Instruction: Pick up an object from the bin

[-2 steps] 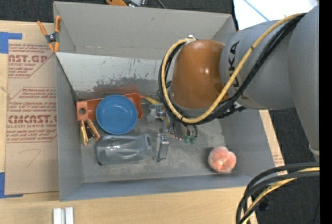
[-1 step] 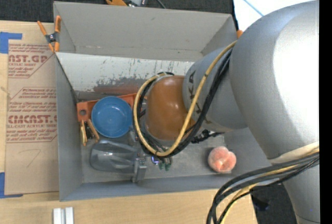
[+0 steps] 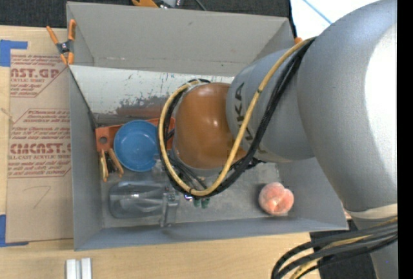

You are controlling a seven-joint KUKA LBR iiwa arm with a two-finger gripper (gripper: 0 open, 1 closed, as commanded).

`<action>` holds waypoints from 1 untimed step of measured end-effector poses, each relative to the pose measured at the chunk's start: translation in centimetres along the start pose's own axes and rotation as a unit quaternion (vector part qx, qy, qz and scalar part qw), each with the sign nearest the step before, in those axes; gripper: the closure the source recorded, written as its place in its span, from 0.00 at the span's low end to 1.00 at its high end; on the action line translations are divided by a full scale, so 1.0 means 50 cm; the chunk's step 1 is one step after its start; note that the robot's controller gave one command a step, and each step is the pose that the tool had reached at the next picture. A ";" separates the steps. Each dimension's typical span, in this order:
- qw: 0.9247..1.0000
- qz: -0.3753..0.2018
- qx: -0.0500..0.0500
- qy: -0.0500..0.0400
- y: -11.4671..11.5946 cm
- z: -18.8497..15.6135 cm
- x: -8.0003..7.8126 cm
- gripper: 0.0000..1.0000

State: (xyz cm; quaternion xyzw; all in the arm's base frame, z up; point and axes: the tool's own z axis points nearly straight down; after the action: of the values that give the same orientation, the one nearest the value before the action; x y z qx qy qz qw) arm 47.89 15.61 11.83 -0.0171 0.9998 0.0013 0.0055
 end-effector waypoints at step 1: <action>0.997 0.079 0.001 0.005 -0.025 0.039 -0.011 0.00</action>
Offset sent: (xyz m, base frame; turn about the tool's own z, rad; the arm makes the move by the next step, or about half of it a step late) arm 0.0001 -0.0057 -0.0483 0.1460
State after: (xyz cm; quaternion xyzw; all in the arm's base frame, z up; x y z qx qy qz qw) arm 48.49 14.38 9.88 0.0616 0.9981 0.0010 0.0007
